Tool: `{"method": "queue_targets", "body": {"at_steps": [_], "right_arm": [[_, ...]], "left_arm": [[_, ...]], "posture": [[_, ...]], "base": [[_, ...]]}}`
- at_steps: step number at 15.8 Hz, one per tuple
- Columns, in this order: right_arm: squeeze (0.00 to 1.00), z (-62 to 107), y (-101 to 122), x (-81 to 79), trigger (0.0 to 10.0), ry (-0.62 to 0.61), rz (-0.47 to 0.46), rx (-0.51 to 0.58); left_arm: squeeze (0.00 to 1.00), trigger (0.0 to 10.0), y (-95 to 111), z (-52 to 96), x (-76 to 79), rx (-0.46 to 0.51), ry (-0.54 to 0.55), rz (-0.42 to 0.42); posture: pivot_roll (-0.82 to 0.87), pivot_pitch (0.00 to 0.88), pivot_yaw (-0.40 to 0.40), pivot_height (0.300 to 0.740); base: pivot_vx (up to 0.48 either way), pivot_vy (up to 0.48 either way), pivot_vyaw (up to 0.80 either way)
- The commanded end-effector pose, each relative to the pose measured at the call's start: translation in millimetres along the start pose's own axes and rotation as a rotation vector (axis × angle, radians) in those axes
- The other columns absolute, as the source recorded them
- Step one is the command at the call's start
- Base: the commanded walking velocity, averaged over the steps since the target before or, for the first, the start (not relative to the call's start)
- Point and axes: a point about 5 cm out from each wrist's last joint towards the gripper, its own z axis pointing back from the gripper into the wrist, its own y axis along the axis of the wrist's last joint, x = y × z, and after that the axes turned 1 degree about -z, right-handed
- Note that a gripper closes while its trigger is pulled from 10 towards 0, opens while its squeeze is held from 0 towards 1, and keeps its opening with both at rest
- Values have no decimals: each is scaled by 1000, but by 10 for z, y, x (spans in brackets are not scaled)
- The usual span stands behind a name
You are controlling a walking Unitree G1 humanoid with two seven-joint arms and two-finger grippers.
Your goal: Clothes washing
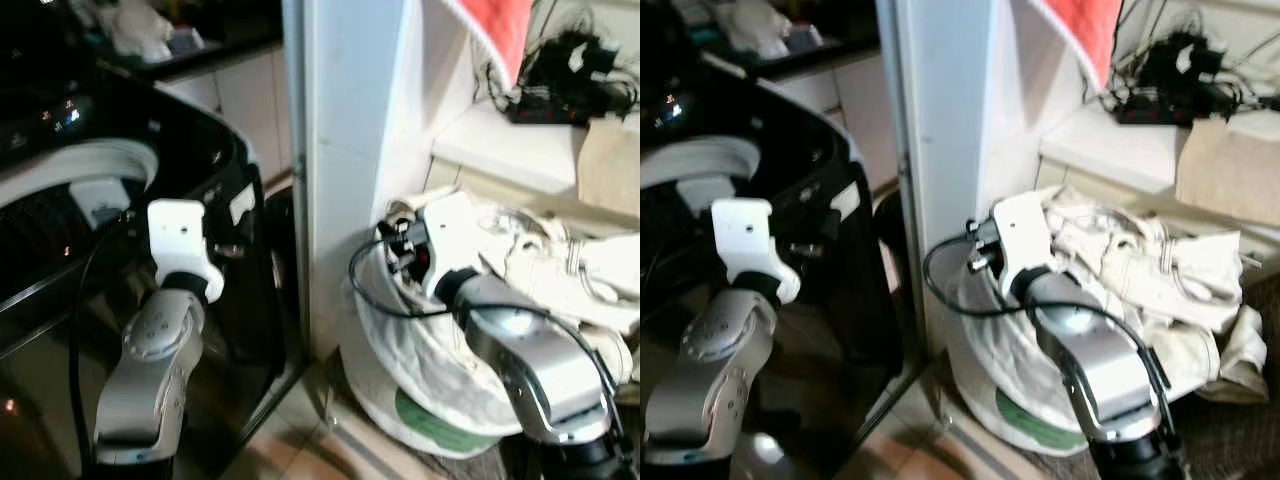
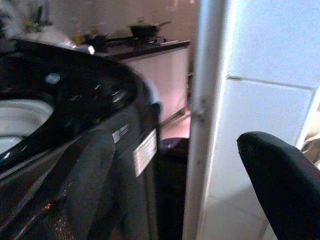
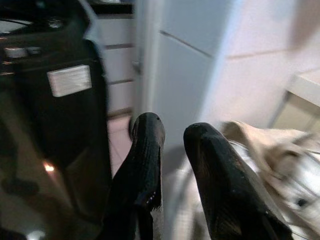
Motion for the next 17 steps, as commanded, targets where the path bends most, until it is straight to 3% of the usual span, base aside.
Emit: {"method": "queue_targets", "body": {"at_steps": [1,10,17], "right_arm": [[0,28,-24,106,10000,-52,14,-22],[0,8,-138,210,10000,-116,32,-108],[0,-31,-46,403,10000,-174,35,-90]], "left_arm": [[0,10000,20,-32,101,12,-41,-9],[0,10000,-28,-52,167,4,-61,-29],[0,10000,-30,-84,113,8,-63,-59]], "posture": [[-95,6,56,740],[-94,6,54,740],[-94,0,64,740]], "base": [[0,0,0],[0,0,0],[0,0,0]]}}
